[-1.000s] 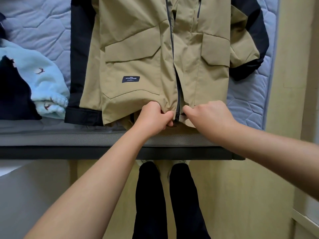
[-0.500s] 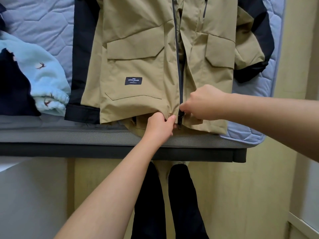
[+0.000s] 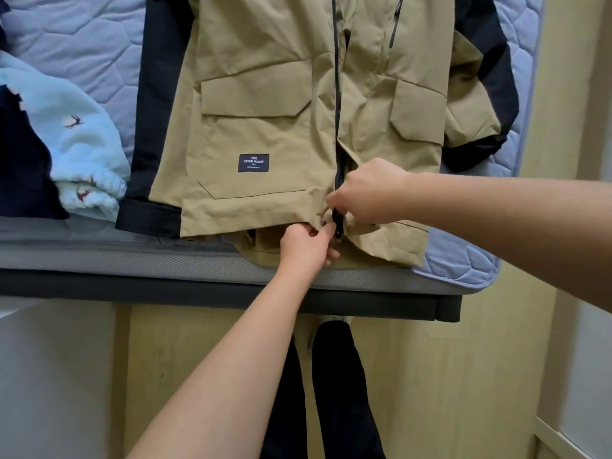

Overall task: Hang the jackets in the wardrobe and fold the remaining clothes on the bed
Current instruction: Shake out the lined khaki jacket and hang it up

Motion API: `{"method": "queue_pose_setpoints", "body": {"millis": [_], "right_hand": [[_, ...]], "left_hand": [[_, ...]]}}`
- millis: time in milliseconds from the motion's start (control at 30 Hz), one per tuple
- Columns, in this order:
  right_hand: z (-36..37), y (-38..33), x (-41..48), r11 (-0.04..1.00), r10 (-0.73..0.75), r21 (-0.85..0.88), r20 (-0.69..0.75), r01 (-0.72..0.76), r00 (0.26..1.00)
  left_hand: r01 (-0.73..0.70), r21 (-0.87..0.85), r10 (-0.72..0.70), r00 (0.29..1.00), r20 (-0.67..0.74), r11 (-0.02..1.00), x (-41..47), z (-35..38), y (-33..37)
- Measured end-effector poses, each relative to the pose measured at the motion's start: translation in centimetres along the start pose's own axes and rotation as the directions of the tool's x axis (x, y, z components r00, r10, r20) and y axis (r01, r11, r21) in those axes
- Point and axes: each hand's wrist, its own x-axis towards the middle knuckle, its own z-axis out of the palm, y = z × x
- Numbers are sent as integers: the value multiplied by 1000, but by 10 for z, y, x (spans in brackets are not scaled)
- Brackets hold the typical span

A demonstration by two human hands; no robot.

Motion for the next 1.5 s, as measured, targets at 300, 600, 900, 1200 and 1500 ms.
{"method": "queue_pose_setpoints", "body": {"millis": [300, 600, 900, 1200, 1500], "right_hand": [[-8, 37, 0, 974, 205, -85, -77, -211, 976], [-4, 39, -1, 977, 213, 27, -86, -211, 973], [-8, 41, 6, 973, 216, 98, -80, -208, 973], [-35, 90, 18, 943, 334, 65, -188, -328, 924], [-26, 90, 23, 947, 299, 184, -193, -265, 934]], "left_hand": [[-29, 334, 43, 999, -34, 942, -1, -21, -17], [30, 589, -140, 980, 143, 808, 1, -34, 46], [-106, 741, 195, 980, -35, 663, 39, 4, 70], [-1, 921, -14, 1000, 7, 388, 34, -29, 22], [-146, 822, 365, 928, -80, 551, 76, 6, 116]]}}
